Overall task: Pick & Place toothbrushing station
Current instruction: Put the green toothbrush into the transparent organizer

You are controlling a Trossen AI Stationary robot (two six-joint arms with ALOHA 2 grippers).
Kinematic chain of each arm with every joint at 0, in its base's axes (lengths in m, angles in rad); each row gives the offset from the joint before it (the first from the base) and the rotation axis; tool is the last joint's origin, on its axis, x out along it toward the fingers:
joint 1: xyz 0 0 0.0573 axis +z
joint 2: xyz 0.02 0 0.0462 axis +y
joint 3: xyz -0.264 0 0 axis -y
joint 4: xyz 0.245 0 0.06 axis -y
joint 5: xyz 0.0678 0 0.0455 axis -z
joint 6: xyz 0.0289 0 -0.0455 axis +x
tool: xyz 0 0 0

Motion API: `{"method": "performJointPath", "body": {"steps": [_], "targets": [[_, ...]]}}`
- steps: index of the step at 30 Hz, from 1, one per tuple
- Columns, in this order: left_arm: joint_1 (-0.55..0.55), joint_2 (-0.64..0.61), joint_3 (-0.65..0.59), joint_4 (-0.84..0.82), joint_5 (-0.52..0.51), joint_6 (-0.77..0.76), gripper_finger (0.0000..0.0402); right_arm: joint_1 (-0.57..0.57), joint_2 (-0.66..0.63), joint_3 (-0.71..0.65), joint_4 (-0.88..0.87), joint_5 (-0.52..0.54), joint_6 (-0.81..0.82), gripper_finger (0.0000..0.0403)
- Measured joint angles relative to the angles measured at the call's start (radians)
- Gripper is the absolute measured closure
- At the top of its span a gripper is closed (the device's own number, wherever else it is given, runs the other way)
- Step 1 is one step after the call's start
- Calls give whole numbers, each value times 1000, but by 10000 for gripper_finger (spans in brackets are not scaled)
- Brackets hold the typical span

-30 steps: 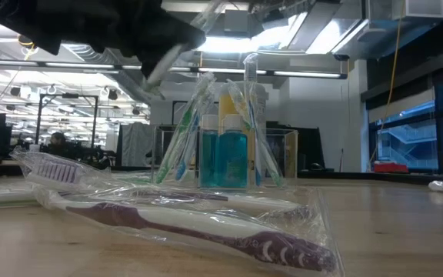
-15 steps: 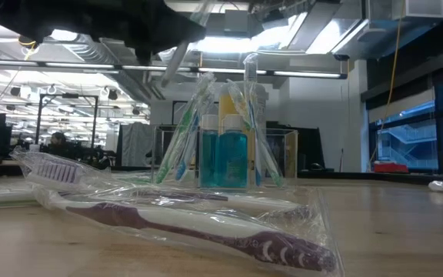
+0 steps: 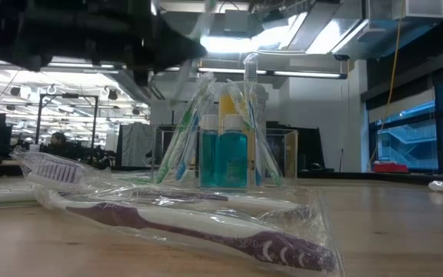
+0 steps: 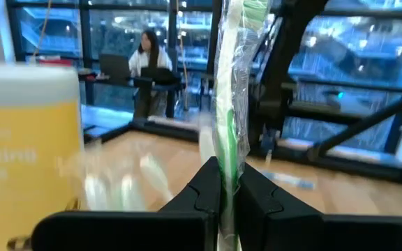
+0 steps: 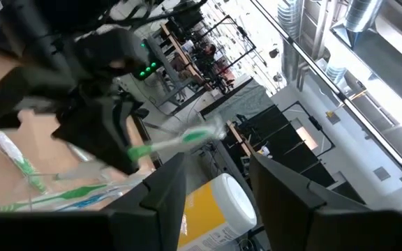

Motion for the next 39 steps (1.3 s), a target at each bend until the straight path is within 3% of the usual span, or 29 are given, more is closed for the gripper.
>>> {"method": "performJointPath", "body": {"steps": [16, 33, 39], "targets": [[2, 221, -44, 263, -46, -77, 385, 0, 0, 0, 0, 0, 26, 267], [54, 324, -43, 260, 47, -258, 383, -5, 0, 0, 0, 0, 26, 259], [54, 327, -43, 259, 68, -266, 358, -5, 0, 0, 0, 0, 26, 254]]}}
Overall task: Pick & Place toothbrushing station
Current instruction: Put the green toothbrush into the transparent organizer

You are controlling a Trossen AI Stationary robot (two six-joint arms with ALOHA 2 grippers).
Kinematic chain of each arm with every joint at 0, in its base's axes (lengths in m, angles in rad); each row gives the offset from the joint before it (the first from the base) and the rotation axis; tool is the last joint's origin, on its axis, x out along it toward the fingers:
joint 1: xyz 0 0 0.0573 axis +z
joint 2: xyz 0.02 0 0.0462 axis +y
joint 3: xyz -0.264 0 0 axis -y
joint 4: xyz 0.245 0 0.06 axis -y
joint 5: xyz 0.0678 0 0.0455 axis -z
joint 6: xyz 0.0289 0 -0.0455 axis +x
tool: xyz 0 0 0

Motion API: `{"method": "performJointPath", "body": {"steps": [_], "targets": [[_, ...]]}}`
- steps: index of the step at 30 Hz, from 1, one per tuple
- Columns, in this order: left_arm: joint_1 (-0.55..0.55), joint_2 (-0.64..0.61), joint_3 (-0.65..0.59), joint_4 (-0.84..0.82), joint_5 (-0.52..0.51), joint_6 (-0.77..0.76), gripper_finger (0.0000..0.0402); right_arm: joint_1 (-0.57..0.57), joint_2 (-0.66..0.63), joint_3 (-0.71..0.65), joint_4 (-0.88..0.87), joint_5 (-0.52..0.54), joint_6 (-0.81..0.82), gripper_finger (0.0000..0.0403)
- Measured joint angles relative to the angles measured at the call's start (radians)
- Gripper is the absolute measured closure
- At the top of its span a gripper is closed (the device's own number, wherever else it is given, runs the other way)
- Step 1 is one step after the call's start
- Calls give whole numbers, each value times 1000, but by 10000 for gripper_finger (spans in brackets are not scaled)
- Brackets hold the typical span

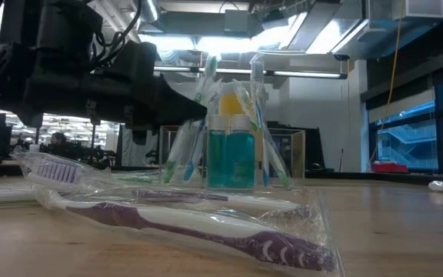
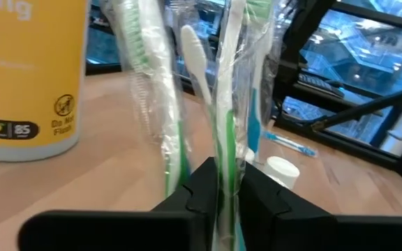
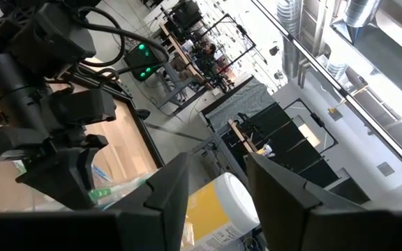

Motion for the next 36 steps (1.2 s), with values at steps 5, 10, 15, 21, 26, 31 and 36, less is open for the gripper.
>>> {"method": "performJointPath", "body": {"steps": [5, 10, 15, 21, 26, 31, 36], "targets": [[-1, 0, 0, 4, 9, 18, 332, 0, 0, 0, 0, 0, 0, 261], [-1, 0, 0, 5, 9, 22, 311, 0, 0, 0, 0, 0, 0, 270], [-1, 0, 0, 6, 9, 23, 287, 0, 0, 0, 0, 0, -3, 277], [-1, -13, 0, 5, 37, 43, 257, 0, 0, 0, -6, 0, -7, 277], [-1, -14, 0, 13, 36, 59, 234, 0, 0, 0, -14, 0, -7, 267], [-2, -14, 0, 13, 36, 59, 217, 0, 0, 0, -15, 0, -7, 258], [-21, -14, 0, 14, 18, 97, 210, 0, 0, 0, -16, 0, -8, 252]]}}
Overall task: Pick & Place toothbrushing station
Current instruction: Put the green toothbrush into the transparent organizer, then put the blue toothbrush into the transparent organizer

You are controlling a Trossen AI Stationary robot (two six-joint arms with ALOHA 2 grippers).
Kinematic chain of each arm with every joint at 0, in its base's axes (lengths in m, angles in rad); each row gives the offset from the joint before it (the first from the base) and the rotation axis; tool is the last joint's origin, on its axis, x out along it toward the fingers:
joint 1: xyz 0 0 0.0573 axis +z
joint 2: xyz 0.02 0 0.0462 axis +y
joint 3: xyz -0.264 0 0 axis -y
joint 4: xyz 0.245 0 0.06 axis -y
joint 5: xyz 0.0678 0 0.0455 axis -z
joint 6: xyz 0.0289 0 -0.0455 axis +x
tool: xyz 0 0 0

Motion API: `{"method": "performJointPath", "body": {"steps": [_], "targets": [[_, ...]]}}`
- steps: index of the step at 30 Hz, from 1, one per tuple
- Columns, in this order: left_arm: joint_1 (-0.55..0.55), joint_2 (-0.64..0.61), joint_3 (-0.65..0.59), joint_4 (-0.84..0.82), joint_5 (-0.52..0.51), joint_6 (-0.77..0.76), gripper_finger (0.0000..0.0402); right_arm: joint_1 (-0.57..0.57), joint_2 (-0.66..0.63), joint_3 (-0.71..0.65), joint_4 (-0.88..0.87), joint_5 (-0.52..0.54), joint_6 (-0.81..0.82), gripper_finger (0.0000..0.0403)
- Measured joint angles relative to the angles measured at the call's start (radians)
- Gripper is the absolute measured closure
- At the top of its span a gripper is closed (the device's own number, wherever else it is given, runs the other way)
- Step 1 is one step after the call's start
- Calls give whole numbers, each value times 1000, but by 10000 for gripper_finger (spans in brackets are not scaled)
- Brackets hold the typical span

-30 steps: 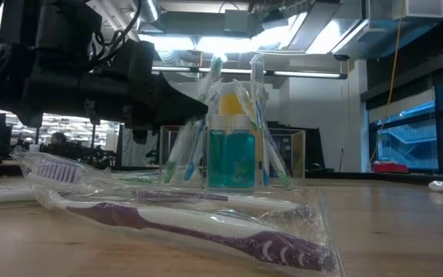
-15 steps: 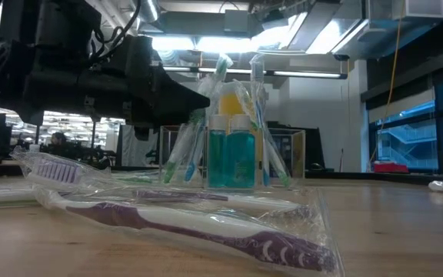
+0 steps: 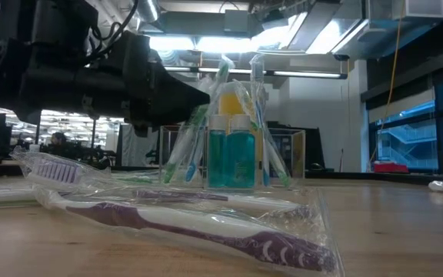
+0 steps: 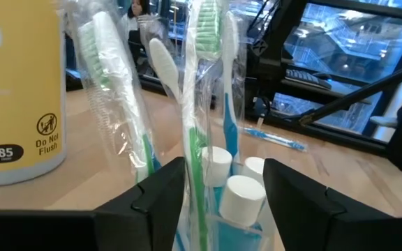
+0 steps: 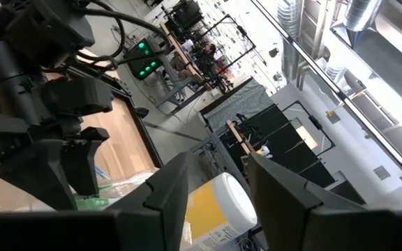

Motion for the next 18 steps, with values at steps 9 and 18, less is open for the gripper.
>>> {"method": "performJointPath", "body": {"steps": [9, 18], "targets": [[-42, -56, 0, 4, -53, 104, 210, 16, -8, 0, 0, 0, 1, 263], [-105, -217, -2, -75, -118, 255, 209, 51, -63, 0, 0, 0, 26, 284]]}}
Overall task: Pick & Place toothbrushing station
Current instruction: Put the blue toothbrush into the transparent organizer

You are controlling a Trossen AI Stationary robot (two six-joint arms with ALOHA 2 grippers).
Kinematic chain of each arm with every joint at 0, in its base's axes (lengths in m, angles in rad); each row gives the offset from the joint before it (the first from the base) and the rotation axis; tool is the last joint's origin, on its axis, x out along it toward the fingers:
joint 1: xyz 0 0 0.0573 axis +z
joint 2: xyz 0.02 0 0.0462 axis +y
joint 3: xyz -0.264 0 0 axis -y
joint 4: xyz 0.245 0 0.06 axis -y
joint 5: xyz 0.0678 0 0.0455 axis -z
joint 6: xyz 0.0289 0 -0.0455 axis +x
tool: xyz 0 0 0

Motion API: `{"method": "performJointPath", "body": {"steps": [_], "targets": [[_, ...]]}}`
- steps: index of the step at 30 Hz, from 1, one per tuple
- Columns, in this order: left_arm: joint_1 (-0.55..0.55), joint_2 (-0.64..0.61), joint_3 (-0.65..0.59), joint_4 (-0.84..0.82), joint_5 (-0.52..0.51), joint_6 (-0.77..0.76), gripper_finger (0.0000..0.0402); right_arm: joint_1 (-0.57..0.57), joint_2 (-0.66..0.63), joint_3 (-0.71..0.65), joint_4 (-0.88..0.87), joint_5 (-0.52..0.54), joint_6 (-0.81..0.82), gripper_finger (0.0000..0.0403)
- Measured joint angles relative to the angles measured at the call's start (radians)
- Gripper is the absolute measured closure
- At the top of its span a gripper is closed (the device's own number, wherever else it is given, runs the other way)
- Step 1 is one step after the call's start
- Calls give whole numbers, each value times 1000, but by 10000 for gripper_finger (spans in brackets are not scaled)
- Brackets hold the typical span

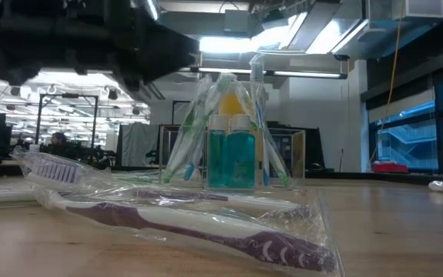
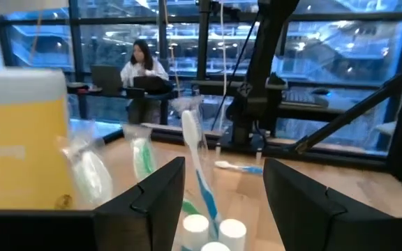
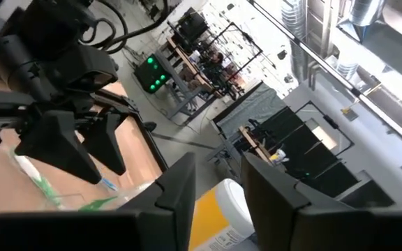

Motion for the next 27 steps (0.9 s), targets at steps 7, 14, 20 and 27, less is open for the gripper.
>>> {"method": "performJointPath", "body": {"steps": [7, 14, 20, 27], "targets": [[-58, -163, 0, -174, -74, 64, 210, 40, -55, 0, -7, 0, 21, 302], [-118, -328, 0, -363, -131, 67, 211, 89, -130, 0, -94, 0, 159, 319], [-153, -434, 0, -464, -151, 58, 211, 109, -213, 0, -338, -152, 469, 317], [-170, -509, 0, -591, -162, 1, 212, 80, -301, 0, -765, -487, 971, 303]]}}
